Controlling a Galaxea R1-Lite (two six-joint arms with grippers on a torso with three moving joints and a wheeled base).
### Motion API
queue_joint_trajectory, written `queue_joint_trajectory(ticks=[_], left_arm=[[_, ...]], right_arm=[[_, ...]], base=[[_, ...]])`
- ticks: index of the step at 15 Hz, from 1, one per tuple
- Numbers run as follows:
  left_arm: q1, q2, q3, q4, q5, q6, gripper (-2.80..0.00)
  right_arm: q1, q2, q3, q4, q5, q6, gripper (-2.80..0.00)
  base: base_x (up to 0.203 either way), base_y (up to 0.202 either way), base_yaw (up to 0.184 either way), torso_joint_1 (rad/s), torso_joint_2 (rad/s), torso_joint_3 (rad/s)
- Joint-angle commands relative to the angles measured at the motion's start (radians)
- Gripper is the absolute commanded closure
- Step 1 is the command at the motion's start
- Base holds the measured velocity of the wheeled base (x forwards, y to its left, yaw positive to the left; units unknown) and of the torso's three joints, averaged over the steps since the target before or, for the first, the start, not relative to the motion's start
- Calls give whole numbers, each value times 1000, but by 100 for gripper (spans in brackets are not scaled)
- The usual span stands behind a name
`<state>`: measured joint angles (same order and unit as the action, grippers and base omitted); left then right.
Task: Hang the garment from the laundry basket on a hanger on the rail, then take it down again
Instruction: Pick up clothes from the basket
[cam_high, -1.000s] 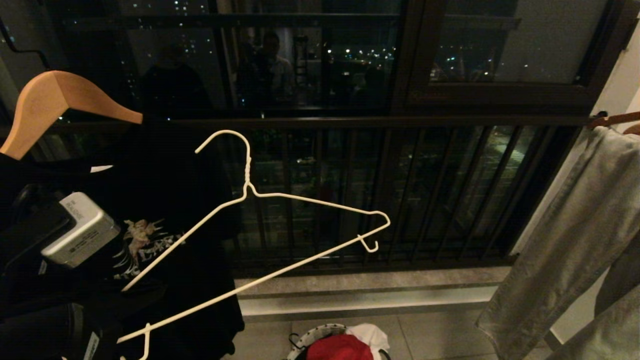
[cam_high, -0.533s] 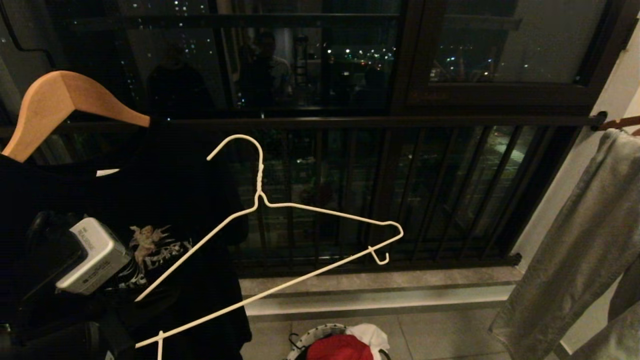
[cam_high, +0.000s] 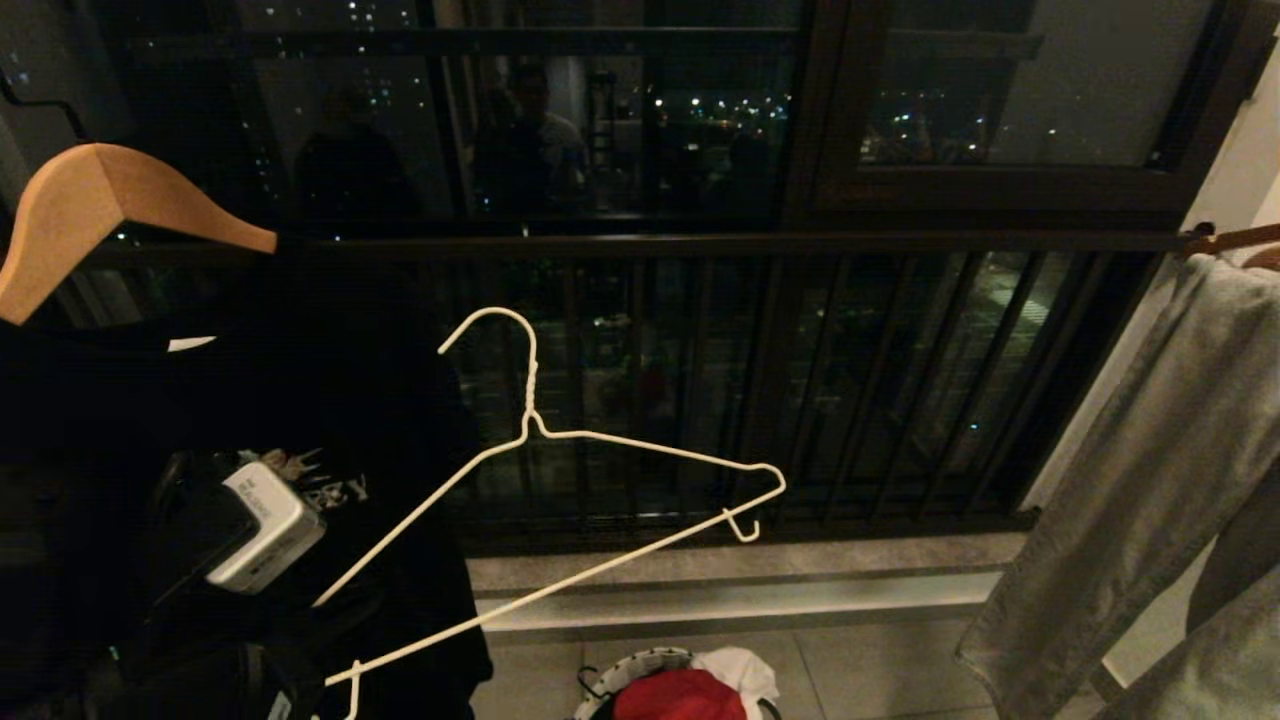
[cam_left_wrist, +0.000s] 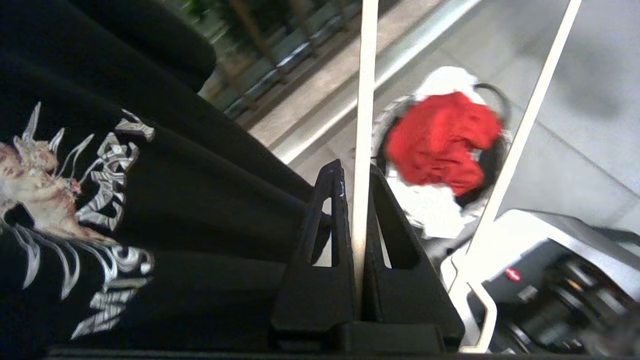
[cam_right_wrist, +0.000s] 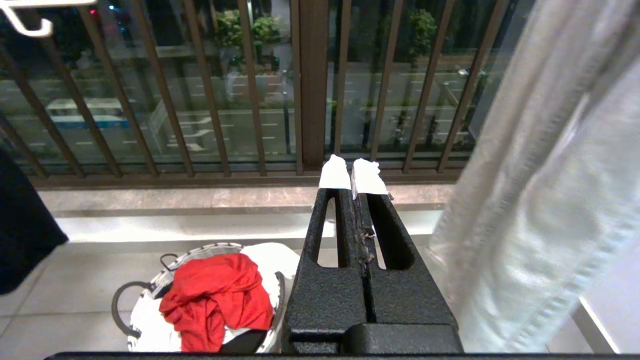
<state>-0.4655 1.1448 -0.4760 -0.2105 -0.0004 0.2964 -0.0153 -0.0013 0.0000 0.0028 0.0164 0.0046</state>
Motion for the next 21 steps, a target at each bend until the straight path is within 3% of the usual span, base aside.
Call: queue_joint_trajectory(ticks=[1, 5, 21], left_arm=[[21, 87, 9, -38, 0, 6, 0], [38, 198, 54, -168, -1, 9, 0], [71, 72, 22, -165, 5, 8, 0]], right_arm=[[0, 0, 0, 0, 0, 0, 0], [0, 0, 1, 0, 0, 0, 0], [0, 0, 0, 0, -1, 2, 0]], base=[[0, 0, 0, 0, 0, 0], [0, 0, 0, 0, 0, 0], [0, 0, 0, -3, 3, 2]])
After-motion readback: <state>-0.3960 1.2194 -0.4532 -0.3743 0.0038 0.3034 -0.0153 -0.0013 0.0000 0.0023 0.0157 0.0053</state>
